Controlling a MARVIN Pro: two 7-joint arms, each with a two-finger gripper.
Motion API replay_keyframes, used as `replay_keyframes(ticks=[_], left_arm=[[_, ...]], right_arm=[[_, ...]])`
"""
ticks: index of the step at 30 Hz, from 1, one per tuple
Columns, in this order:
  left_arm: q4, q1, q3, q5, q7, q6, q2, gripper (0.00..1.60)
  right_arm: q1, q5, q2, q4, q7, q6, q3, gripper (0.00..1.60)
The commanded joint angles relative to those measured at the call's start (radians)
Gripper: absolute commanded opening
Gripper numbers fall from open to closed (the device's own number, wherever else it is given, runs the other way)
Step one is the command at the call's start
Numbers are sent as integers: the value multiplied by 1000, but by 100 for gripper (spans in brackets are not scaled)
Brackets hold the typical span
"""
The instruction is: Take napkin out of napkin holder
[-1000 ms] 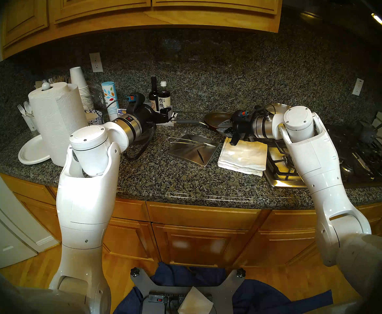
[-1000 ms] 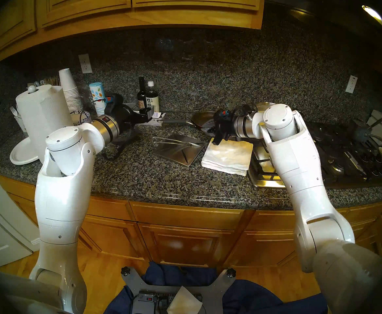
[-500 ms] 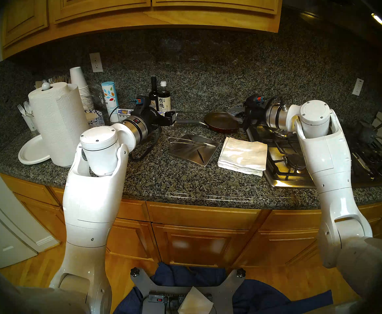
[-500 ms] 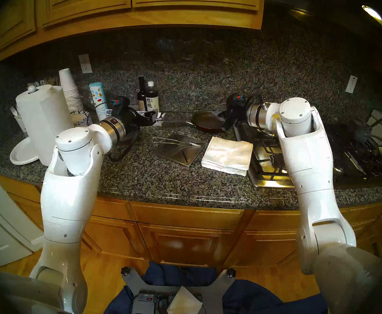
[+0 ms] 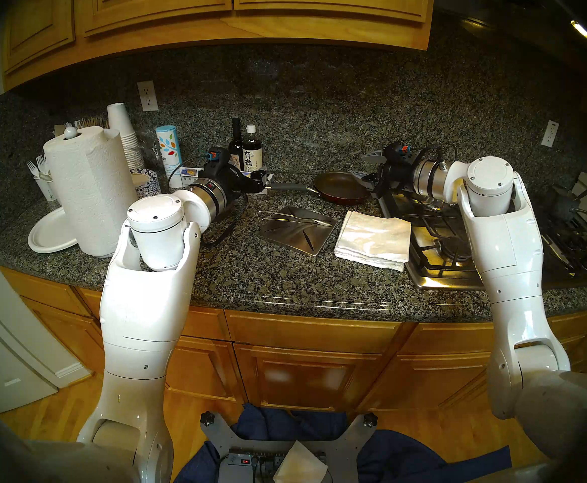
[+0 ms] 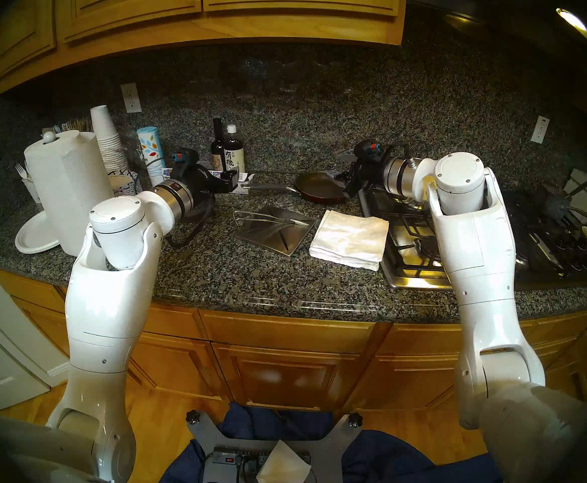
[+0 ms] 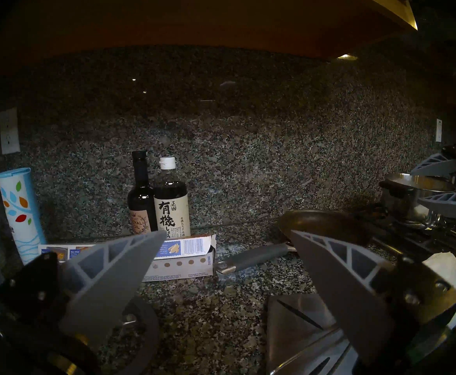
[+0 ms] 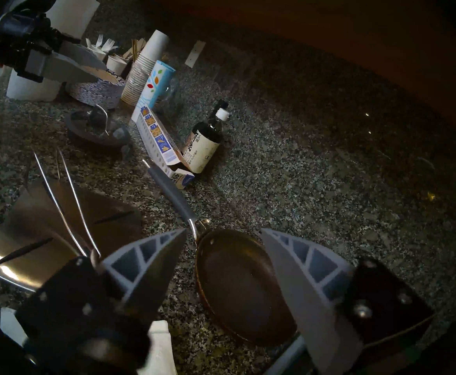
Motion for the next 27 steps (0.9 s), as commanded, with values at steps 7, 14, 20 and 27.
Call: replay_keyframes(ticks=[7,14,20,27], left_arm=[[-26,-34,-4,-7,-2,-32,-7,160],[-26,-33,-4,-8,-2,-34,-6,160],[-26,-33,-5,-8,-3,-35,-7,160],[-26,-33,-6,-7,-5,-35,-8,160]], right_arm=[[15,0,-5,-39,-23,-7,23,115],[14,-1,-6,-40,-24,-8,24,115],[13,-2,-7,-41,-24,-8,25,115],[13,-1,-6,-41,-24,-9,25,115]])
